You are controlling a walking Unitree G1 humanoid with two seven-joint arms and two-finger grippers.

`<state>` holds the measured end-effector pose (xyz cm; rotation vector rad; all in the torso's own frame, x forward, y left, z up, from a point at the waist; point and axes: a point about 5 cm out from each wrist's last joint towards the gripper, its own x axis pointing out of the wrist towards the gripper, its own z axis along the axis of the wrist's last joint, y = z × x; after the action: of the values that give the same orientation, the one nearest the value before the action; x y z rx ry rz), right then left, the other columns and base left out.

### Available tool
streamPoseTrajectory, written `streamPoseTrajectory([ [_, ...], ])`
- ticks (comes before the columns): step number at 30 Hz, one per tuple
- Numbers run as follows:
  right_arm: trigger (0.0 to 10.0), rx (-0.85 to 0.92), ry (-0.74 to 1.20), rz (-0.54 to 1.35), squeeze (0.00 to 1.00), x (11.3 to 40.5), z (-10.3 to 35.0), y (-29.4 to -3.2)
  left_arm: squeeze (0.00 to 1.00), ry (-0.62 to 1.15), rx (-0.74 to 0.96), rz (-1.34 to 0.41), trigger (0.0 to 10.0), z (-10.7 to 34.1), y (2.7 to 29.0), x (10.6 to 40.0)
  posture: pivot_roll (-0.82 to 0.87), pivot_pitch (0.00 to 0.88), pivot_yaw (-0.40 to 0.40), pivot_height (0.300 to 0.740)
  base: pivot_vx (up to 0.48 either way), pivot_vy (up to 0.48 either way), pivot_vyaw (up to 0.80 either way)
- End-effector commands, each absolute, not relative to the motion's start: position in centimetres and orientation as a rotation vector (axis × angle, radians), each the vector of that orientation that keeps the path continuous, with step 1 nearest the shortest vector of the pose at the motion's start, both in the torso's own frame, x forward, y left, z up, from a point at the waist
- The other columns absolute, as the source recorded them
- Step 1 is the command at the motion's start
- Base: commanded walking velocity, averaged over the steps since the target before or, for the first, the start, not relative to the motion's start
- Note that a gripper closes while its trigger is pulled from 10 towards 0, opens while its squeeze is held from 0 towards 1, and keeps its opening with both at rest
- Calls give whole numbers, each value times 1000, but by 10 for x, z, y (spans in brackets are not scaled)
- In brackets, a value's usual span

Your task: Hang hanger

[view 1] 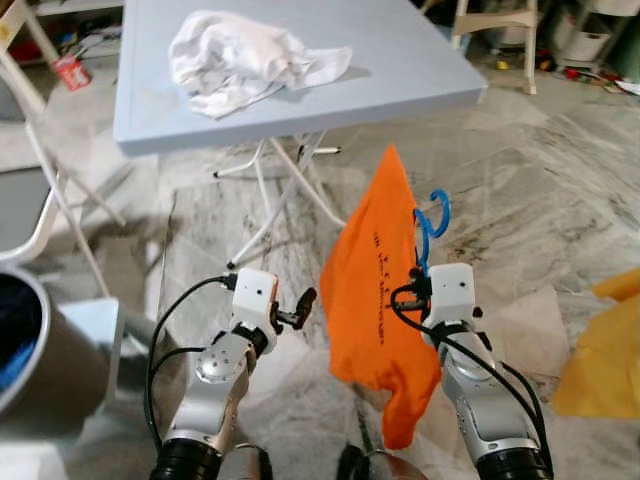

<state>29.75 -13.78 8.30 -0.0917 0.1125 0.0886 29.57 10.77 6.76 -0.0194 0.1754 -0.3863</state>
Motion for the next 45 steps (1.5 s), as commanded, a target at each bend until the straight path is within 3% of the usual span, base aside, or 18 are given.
streamPoseTrajectory([
  [1, 10000, -73, 78, 108, 0, 297, 89, -133, 0, 206, -13, -376, 10000, 61, 112, 293, -61, 197, -6, 740, 0, -364, 0],
  [37, 10000, -72, 79, 215, 0, 295, 89, -118, 0, 195, -64, -342, 10000, 64, 115, 297, -57, 195, -11, 740, 0, -10, 0],
  [45, 10000, -133, 149, 337, 0, 288, 75, -108, 0, 169, -137, -383, 10000, 77, 105, 305, -58, 196, -14, 740, 0, 0, 0],
])
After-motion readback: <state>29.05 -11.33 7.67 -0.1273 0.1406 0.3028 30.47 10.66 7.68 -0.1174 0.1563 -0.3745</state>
